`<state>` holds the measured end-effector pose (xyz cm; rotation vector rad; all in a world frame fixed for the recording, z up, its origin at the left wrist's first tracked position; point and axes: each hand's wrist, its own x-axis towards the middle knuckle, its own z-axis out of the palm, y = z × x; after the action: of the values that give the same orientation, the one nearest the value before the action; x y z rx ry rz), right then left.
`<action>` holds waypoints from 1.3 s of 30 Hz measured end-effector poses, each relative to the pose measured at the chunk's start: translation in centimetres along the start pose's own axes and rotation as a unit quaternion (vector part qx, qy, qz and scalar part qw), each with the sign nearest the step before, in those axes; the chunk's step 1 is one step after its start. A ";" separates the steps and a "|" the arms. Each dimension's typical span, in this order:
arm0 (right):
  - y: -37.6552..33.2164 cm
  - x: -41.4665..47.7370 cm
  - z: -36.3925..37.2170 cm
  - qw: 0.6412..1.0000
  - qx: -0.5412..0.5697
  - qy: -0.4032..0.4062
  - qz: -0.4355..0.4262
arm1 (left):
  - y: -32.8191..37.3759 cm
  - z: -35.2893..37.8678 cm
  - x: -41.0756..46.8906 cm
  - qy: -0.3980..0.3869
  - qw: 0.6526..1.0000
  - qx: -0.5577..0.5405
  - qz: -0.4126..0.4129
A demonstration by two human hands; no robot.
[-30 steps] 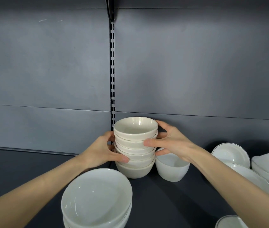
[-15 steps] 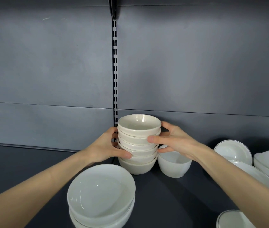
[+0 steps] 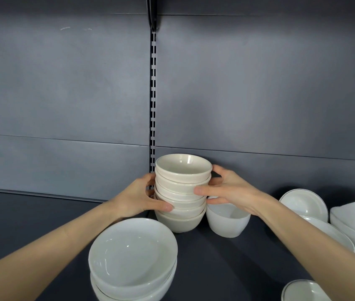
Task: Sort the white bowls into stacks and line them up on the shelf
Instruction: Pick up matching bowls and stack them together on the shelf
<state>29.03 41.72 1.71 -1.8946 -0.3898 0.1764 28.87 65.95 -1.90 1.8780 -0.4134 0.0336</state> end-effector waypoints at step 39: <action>0.8 0.9 0.2 0.998 -0.045 0.037 -0.030 | -0.6 -0.3 0.2 0.026 0.999 0.030 -0.016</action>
<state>29.94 41.99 0.90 -1.9698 -0.4095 0.0487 29.31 66.38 -2.32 1.9375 -0.3490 0.0736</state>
